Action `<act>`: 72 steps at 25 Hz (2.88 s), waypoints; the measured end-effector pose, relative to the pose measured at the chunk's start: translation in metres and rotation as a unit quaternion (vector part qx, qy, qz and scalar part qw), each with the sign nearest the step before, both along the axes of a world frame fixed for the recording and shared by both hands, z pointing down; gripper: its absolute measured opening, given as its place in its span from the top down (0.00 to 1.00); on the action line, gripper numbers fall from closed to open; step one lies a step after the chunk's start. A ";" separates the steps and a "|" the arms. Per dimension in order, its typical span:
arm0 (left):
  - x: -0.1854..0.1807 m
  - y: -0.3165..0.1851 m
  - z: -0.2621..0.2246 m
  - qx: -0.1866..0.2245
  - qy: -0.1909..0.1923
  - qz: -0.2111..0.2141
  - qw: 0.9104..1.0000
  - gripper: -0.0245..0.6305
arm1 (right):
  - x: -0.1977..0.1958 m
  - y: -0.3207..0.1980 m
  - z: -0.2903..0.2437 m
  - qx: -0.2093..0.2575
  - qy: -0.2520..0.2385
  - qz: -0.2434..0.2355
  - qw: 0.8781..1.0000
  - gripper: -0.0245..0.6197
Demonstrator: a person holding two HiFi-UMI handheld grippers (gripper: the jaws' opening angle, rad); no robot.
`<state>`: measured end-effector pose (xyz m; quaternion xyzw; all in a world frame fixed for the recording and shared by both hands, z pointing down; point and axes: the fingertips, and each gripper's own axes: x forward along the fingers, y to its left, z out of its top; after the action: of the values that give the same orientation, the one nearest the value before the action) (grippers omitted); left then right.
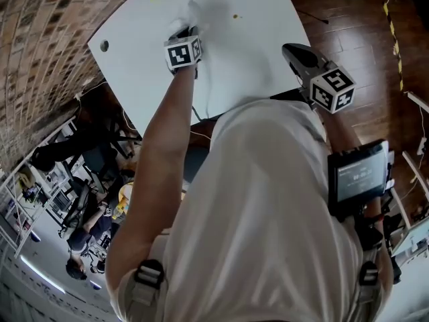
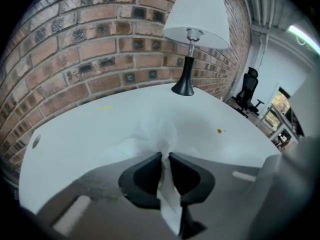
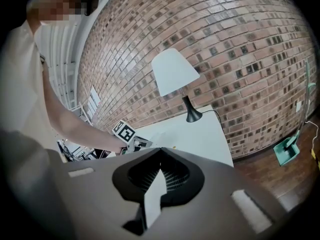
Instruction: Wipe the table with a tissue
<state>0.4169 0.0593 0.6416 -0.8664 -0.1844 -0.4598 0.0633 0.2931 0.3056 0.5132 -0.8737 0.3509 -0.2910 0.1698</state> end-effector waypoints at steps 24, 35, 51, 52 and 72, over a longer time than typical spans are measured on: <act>-0.080 0.053 0.009 -0.063 -0.062 0.098 0.991 0.90 | 0.002 -0.019 -0.002 0.020 0.006 -0.011 1.000 0.95; -0.074 0.060 0.008 -0.082 -0.037 0.082 0.993 0.91 | 0.010 -0.018 -0.012 0.006 0.014 -0.028 0.999 0.95; -0.057 0.044 0.015 -0.078 -0.008 0.013 0.997 0.90 | -0.001 -0.007 0.001 0.006 0.007 -0.030 0.999 0.95; -0.054 0.045 0.014 -0.077 -0.006 0.012 0.997 0.90 | -0.001 -0.006 0.001 0.006 0.007 -0.031 0.999 0.95; -0.030 0.131 0.009 -0.029 0.030 0.095 0.995 0.91 | 0.014 0.015 0.012 0.013 -0.006 -0.026 1.000 0.95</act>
<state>0.3869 0.1902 0.6510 -0.8597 -0.2775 -0.4198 0.0874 0.3074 0.3203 0.5250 -0.8602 0.3759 -0.2963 0.1759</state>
